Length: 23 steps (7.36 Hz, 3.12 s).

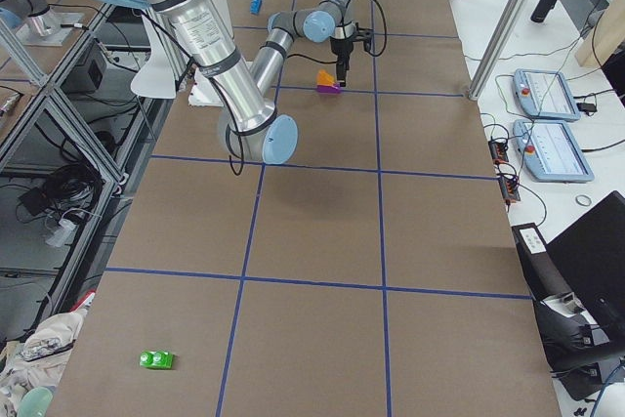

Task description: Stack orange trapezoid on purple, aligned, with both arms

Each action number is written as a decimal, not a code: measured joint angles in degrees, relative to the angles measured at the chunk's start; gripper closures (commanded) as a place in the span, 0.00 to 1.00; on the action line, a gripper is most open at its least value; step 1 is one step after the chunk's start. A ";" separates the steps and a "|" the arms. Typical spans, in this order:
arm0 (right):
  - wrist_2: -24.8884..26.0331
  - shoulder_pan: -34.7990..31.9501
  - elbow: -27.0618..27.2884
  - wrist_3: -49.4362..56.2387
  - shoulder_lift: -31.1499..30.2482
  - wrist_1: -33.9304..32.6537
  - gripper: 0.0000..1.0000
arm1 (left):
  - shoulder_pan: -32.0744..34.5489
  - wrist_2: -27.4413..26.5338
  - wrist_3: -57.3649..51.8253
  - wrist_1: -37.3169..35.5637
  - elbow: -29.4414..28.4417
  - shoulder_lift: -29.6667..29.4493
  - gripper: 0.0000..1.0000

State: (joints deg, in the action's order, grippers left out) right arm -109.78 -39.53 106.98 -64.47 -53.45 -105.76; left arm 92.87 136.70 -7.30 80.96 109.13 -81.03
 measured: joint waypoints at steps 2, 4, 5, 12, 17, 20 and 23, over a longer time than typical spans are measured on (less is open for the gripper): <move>-6.45 -11.38 3.21 18.26 -9.43 -0.87 0.00 | 2.11 -0.02 0.32 -0.01 0.04 0.79 0.00; -11.70 -24.41 4.15 40.98 -20.51 -0.83 0.00 | 2.44 -0.05 0.48 -0.07 0.31 0.91 0.00; -13.83 -30.73 3.98 51.55 -25.36 -0.74 0.00 | 2.44 -0.08 0.57 -0.09 0.35 0.82 0.00; -19.19 -56.55 2.08 76.79 -43.64 -0.41 0.00 | 2.38 0.15 0.20 0.35 0.27 0.13 0.00; -19.40 -55.58 1.24 73.29 -44.25 3.69 0.00 | 2.47 0.42 -0.06 2.34 -0.16 0.29 0.00; -21.29 -54.83 1.21 72.27 -44.28 4.05 0.00 | 2.49 0.08 0.01 2.44 -0.28 0.53 0.00; -21.59 -54.78 1.21 72.21 -44.28 4.20 0.00 | 2.49 0.05 0.01 2.43 -0.37 0.61 0.00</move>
State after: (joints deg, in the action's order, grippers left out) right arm -131.38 -94.31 108.19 7.74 -97.73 -101.57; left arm 95.36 136.75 -7.29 83.39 108.75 -80.42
